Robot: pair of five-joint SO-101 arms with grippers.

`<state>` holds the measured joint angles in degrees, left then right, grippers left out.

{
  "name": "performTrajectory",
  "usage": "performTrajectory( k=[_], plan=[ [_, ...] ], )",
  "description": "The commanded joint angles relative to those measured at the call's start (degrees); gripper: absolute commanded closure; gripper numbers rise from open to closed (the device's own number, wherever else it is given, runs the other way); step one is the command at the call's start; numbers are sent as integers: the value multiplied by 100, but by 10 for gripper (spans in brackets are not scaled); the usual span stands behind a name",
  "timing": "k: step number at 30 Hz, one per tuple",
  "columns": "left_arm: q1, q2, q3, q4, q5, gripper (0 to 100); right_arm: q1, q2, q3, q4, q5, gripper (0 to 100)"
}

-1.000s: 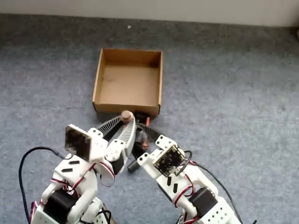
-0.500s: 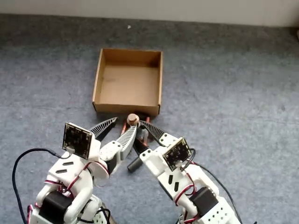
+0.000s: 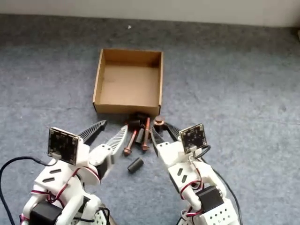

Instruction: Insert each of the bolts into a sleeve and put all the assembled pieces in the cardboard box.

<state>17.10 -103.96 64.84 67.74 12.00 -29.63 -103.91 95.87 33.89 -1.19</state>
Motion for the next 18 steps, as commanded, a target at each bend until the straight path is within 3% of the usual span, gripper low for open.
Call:
performTrajectory(
  k=[1,5,9,14,18],
  plan=[
    [-989,-4,66,-18,-35,794,295,-40,-136,-22,-62,994],
    [-1745,-4,980,-88,-26,794,312,-31,-690,-22,-79,994],
    [-2211,-4,1930,-703,-26,794,233,-22,-1147,-127,-79,994],
    [-2281,-4,2791,-1635,-26,794,198,1024,-1516,-585,-79,994],
    [-2281,-4,2976,-1723,-53,794,198,2554,-2202,-1051,-237,994]
  ],
)
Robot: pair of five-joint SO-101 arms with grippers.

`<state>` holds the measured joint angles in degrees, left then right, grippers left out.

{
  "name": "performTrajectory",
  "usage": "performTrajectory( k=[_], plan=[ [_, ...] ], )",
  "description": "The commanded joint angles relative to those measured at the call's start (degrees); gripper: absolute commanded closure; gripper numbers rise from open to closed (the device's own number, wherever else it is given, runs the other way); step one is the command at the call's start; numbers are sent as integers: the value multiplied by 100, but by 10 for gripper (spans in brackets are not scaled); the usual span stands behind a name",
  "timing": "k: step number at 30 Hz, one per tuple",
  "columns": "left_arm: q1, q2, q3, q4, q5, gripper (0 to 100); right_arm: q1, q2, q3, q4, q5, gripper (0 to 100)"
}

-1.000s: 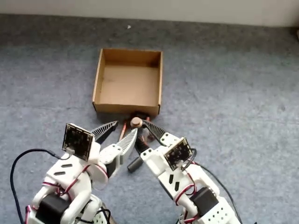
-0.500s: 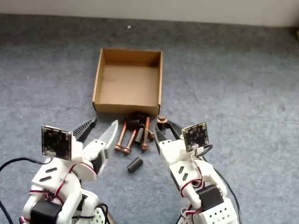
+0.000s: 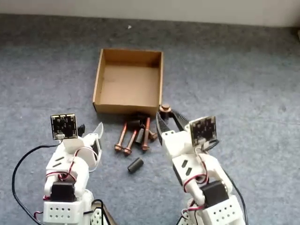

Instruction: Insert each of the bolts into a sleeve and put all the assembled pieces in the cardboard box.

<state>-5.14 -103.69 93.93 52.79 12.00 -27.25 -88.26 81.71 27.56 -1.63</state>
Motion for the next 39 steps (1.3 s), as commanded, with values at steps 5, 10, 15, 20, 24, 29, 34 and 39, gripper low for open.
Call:
performTrajectory(
  k=[5,10,15,20,24,29,34,39],
  plan=[
    [-57,-31,84,-220,-53,794,-40,2914,-1974,-910,-475,994],
    [-57,-31,84,-220,-53,794,-40,4576,-2853,-1807,-475,994],
    [-31,-22,136,-237,-62,794,-40,6070,-3442,-2712,-448,994],
    [-22,-22,198,-255,-62,794,-22,7503,-4136,-3029,-466,989],
    [-22,-22,198,-255,-62,794,-22,8488,-4681,-3002,-475,988],
    [-22,-22,198,-255,-62,794,-22,9051,-5068,-3002,-466,907],
    [-22,-22,198,-255,-62,794,-22,9033,-5077,-2993,-448,830],
    [-22,-22,207,-255,-62,794,-40,8541,-5130,-1736,-475,830]
  ],
)
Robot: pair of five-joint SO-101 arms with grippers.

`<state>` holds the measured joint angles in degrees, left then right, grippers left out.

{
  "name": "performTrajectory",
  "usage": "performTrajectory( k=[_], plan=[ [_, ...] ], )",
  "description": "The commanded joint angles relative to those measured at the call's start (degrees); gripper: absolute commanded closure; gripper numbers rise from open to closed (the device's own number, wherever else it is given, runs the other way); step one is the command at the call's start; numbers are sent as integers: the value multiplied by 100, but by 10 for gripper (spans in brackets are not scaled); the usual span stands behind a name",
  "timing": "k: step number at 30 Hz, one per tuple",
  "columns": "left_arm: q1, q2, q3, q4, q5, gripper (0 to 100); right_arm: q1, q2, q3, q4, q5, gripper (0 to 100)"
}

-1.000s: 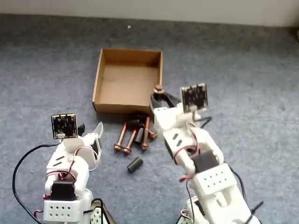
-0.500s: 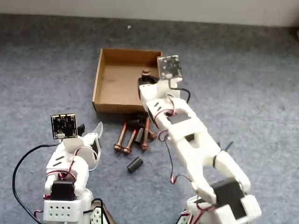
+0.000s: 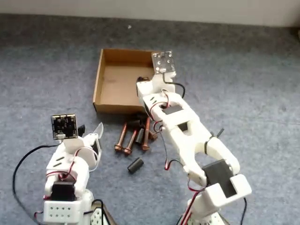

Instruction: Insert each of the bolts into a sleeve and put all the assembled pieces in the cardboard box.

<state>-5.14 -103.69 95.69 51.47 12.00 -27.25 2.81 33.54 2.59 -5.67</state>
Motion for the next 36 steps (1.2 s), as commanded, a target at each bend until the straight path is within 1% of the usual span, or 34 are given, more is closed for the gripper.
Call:
performTrajectory(
  k=[1,6,8,11,14,18,22,27,30,33,36],
  plan=[
    [-22,-22,31,-123,-62,794,-57,-787,-312,1130,-70,830],
    [-22,-22,31,-123,-70,794,-259,-2053,-277,3222,-79,830],
    [-22,-22,31,-123,-70,794,-444,-2475,-268,3978,-141,830],
    [-22,-22,31,-123,-70,794,-690,-2967,-251,4796,-932,844],
    [-22,-22,31,-123,-70,794,-804,-3090,-259,5587,-1679,851],
    [-22,-22,31,-123,-70,794,-1156,-3081,-171,6246,-2444,851],
    [-22,-22,31,-123,-70,794,-1798,-3081,66,6624,-2927,851],
    [-40,-22,31,-123,-70,794,-2510,-3081,374,6615,-3411,849],
    [-48,-22,31,-123,-70,794,-2879,-3064,505,6563,-3543,849],
    [-48,-22,31,-123,-70,794,-2993,-2818,716,6185,-3543,849],
    [-48,-22,31,-123,-70,794,-3002,-2185,743,5912,-3543,849]
  ],
)
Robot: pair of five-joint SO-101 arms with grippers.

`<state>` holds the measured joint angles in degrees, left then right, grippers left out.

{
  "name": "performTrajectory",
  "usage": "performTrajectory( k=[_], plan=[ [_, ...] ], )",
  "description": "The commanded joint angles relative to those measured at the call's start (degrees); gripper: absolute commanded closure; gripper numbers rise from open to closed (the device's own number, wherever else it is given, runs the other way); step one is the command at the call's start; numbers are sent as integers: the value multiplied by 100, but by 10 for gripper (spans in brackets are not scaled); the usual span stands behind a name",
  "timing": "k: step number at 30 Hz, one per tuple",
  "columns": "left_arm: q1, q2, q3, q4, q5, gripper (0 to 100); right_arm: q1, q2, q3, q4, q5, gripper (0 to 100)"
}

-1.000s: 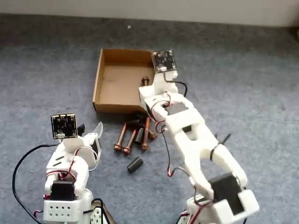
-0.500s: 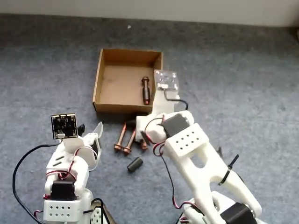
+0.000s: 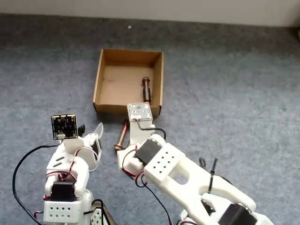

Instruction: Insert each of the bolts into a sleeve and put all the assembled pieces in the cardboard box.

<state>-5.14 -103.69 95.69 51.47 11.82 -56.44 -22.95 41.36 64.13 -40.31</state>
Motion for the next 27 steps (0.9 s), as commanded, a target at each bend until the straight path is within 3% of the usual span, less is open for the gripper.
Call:
performTrajectory(
  k=[1,10,21,27],
  plan=[
    [-48,-22,31,-123,-53,794,-84,637,-40,-215,-79,849],
    [-48,-22,31,-123,-53,794,-48,1675,-778,-224,-378,849],
    [-57,-22,31,-123,-53,794,40,1754,-725,-1165,-519,849],
    [-57,-22,31,-123,-53,794,92,1763,-655,-1165,-519,853]
  ],
)
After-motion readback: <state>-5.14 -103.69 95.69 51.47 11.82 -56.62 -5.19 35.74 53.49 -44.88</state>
